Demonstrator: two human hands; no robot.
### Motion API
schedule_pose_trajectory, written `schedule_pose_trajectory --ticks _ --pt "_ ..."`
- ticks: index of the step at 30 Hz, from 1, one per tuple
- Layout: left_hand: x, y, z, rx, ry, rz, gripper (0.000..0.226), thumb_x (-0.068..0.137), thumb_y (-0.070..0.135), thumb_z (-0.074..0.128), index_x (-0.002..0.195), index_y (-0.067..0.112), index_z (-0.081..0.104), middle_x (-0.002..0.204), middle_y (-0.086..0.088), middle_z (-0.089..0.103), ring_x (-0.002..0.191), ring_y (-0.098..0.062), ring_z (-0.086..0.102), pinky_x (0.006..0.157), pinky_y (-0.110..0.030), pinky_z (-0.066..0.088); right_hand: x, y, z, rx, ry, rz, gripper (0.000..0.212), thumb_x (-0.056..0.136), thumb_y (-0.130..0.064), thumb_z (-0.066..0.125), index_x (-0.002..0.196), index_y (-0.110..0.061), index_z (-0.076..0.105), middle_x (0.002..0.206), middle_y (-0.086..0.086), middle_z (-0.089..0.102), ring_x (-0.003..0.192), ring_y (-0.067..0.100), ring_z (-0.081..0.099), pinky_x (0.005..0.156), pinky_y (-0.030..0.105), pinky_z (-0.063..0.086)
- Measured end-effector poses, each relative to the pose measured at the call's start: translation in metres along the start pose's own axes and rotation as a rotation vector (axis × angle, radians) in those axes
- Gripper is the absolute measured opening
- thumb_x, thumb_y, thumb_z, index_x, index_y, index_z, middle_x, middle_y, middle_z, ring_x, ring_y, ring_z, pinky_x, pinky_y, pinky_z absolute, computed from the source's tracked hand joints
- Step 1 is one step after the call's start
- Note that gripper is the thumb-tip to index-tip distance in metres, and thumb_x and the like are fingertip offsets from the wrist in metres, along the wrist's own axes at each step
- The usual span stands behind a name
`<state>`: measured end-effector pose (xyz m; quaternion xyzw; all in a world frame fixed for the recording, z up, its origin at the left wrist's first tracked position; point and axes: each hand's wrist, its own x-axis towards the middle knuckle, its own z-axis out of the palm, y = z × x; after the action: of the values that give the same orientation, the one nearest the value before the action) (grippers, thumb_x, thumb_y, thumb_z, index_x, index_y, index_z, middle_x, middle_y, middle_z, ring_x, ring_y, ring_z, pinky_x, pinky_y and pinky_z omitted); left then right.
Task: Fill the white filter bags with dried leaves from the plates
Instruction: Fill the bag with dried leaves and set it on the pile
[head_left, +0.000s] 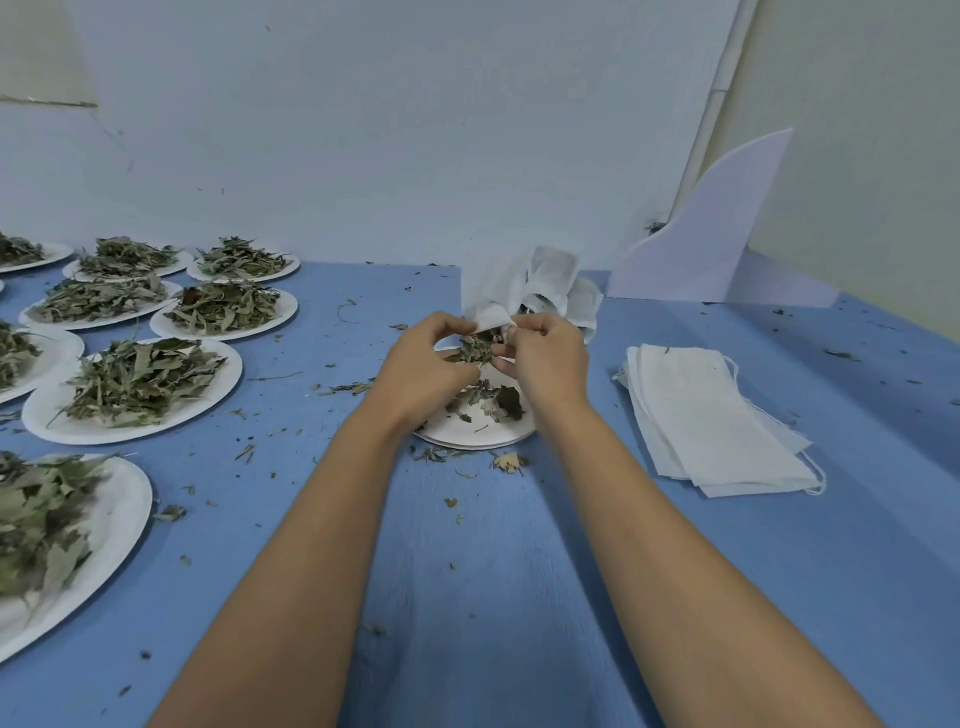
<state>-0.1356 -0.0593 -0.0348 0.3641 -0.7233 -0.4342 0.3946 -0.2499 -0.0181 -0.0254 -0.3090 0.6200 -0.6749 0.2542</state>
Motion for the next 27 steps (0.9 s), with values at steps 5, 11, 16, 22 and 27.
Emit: schedule_pose_trajectory --ticks 5,11,16,22,27 --pt "-0.003 -0.001 0.000 0.050 0.093 0.000 0.032 0.072 0.008 0.079 0.096 0.021 0.062 0.115 0.005 0.064 0.092 -0.006 0.065 0.083 -0.022 0.052 -0.002 -0.001 0.000 -0.006 -0.052 0.021 0.015 0.090 0.002 0.047 0.092 -0.007 0.059 0.080 0.003 0.061 0.060 0.007 0.063 0.057 0.022 0.057" --pt "-0.005 -0.001 -0.001 0.048 0.260 0.020 0.029 0.066 0.026 0.085 0.081 0.022 0.061 0.086 -0.002 0.070 0.073 -0.016 0.067 0.054 -0.009 0.044 -0.005 -0.005 0.002 -0.038 -0.161 -0.014 0.021 0.089 0.003 0.050 0.079 -0.015 0.059 0.079 0.004 0.063 0.072 0.016 0.068 0.067 0.027 0.059" --pt "-0.004 -0.002 0.002 0.070 0.316 0.031 0.031 0.068 0.027 0.084 0.078 0.024 0.055 0.085 -0.004 0.067 0.081 -0.020 0.063 0.065 -0.020 0.043 -0.004 -0.005 0.001 -0.317 -0.125 -0.229 0.014 0.089 -0.008 0.056 0.091 -0.016 0.067 0.075 -0.009 0.063 0.071 0.002 0.060 0.055 0.007 0.040" --pt "-0.001 -0.002 0.001 0.070 0.451 -0.042 0.024 0.074 0.021 0.077 0.068 0.018 0.054 0.074 0.013 0.057 0.066 -0.001 0.051 0.053 -0.005 0.036 -0.008 -0.003 0.005 -0.575 -0.157 -0.376 0.016 0.091 -0.014 0.053 0.100 -0.018 0.065 0.079 -0.013 0.056 0.083 0.010 0.053 0.069 0.027 0.039" --pt "0.005 0.001 0.002 0.027 0.590 -0.282 0.024 0.075 0.013 0.069 0.061 0.021 0.051 0.068 0.008 0.056 0.074 -0.014 0.055 0.049 -0.018 0.034 -0.011 0.000 0.011 -0.529 -0.311 -0.254 0.014 0.086 -0.009 0.054 0.087 -0.020 0.061 0.085 -0.006 0.061 0.081 0.013 0.054 0.064 0.025 0.037"
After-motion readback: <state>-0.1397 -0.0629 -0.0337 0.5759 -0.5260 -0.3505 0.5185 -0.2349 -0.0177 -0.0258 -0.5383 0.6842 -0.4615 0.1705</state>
